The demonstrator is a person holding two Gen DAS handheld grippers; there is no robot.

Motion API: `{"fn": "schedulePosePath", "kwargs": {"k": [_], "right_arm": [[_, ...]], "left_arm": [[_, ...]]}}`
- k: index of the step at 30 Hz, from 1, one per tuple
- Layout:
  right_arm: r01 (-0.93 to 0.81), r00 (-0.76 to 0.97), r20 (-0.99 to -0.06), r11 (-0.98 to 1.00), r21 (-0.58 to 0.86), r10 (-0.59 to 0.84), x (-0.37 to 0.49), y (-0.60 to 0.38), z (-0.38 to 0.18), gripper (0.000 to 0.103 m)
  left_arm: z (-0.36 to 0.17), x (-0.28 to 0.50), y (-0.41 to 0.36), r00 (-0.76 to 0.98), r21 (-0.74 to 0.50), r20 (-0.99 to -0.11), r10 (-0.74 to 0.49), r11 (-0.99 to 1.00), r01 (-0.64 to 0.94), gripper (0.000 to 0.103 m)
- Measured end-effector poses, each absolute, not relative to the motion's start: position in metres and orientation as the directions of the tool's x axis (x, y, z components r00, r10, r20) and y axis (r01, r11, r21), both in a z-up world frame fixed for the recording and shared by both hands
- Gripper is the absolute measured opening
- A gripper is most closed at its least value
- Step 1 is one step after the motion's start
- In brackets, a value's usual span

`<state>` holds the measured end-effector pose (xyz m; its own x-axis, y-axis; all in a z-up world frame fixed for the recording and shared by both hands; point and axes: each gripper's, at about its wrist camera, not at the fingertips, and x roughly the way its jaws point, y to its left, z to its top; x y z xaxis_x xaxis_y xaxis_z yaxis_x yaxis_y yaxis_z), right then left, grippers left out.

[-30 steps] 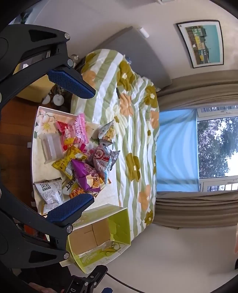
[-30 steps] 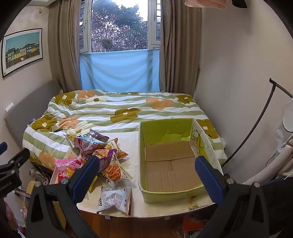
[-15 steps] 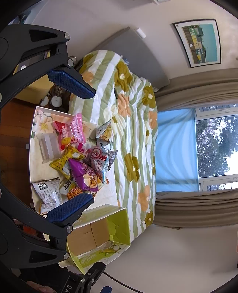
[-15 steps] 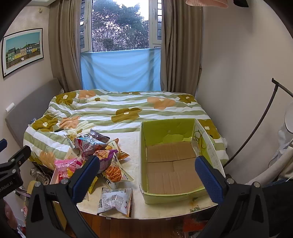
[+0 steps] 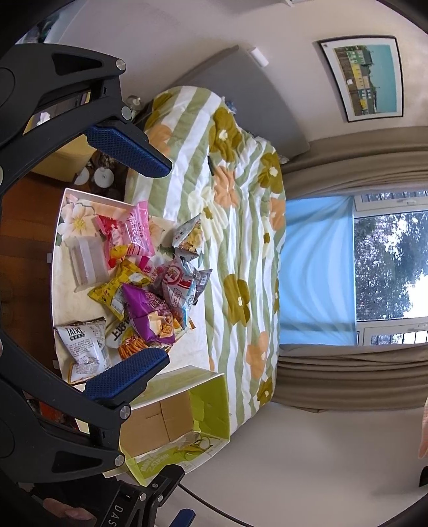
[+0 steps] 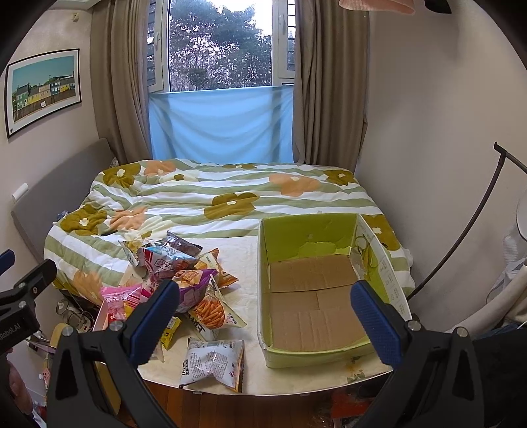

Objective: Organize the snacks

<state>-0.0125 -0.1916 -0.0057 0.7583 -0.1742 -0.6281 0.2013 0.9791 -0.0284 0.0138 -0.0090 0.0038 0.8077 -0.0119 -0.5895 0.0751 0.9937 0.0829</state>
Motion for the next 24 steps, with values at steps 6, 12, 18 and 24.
{"fn": "schedulePosePath", "kwargs": {"k": [6, 12, 18, 24], "right_arm": [[0.201, 0.758, -0.629, 0.979, -0.027, -0.173, -0.0121, -0.1906, -0.0057, 0.103], [0.201, 0.757, -0.63, 0.979, -0.025, -0.172, -0.0116, -0.1905, -0.006, 0.103], [0.201, 0.757, -0.631, 0.979, -0.026, -0.172, -0.0114, -0.1908, -0.006, 0.103], [0.2, 0.756, -0.631, 0.979, -0.027, -0.172, -0.011, -0.1911, -0.0059, 0.103]], "left_arm": [[0.0033, 0.0157, -0.0078, 0.806, 0.084, -0.591, -0.02, 0.993, 0.086, 0.103], [0.0027, 0.0176, -0.0082, 0.804, 0.08, -0.594, -0.026, 0.993, 0.091, 0.103], [0.0019, 0.0203, -0.0069, 0.801, 0.071, -0.598, -0.036, 0.993, 0.098, 0.103], [0.0007, 0.0218, -0.0061, 0.798, 0.067, -0.601, -0.04, 0.993, 0.101, 0.103]]}}
